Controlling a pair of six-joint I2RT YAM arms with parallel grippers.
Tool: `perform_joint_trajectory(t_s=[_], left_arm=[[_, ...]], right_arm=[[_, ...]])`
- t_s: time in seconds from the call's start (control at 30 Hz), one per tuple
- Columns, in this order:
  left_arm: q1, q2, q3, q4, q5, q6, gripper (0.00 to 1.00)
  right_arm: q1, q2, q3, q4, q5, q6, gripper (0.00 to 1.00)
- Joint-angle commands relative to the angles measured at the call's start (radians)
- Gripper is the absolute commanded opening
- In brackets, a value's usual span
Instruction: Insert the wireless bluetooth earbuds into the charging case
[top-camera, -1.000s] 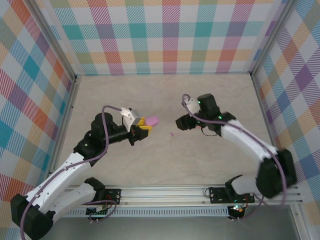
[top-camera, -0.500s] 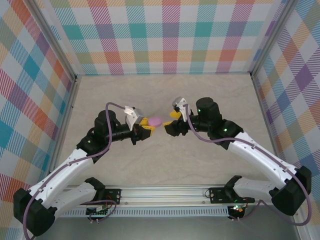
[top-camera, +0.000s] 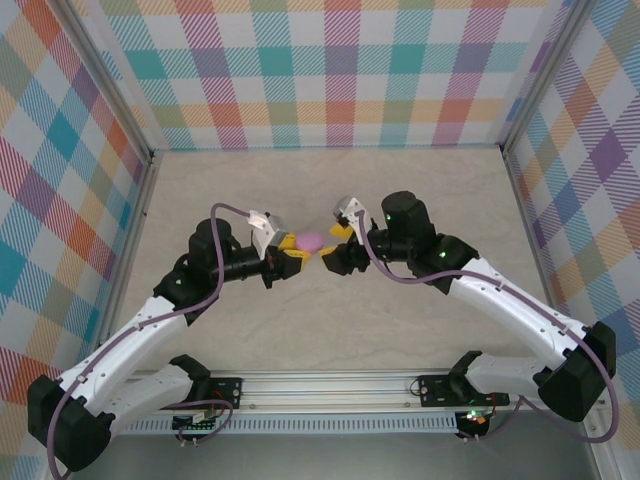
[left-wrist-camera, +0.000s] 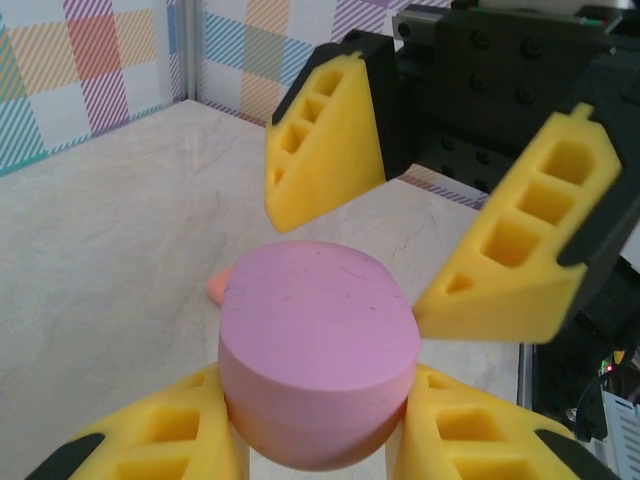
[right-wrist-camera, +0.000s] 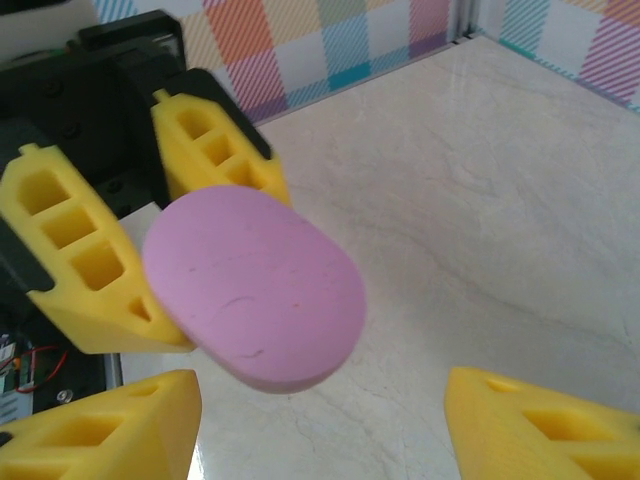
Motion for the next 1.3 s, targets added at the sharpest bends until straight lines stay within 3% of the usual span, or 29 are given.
perform_joint_trajectory(t_s=[0.0,0.4,1.27], left_arm=[[0.003,0.004,0.042,0.033,0.033,-0.008,0.13],[0.003,0.003,0.034,0.033,0.052,-0.015,0.13],[0.001,-0.006,0.0,0.037,0.041,-0.015,0.13]], right_arm=[[0.013,0.008,0.031,-0.006,-0.034,-0.044,0.65],[0.005,0.079,0.145,-0.067,0.149,-0.038,0.63],[-0.045,0.162,0.315,-0.185,0.105,-0.045,0.62]])
